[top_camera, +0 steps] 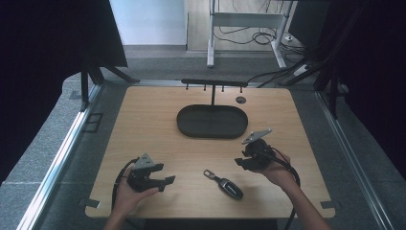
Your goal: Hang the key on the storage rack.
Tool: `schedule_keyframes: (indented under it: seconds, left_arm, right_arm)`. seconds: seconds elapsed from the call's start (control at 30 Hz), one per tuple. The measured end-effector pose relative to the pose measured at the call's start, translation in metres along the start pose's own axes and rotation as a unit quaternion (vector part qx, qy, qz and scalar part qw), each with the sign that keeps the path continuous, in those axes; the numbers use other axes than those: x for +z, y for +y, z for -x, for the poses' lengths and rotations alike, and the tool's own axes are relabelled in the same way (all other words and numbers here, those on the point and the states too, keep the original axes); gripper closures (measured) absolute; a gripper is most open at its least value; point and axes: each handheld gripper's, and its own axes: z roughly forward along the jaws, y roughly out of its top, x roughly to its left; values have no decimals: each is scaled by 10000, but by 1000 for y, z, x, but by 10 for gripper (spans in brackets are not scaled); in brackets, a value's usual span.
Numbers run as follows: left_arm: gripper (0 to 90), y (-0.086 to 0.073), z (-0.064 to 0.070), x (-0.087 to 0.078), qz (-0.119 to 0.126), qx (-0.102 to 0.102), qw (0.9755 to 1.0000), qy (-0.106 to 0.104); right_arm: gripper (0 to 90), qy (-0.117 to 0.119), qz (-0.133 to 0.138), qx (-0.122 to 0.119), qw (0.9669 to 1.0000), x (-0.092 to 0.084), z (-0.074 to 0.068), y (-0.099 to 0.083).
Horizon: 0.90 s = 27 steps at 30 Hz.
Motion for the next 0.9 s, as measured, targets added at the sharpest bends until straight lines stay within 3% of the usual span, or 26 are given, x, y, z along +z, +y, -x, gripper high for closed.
schedule_keyframes:
  seconds: [0.9]
  left_arm:
    - [299, 0, 1, 2, -51, 33, 10000, -20]
  right_arm:
    - [553, 165, -364, -213, 9990, 18, -13, 10]
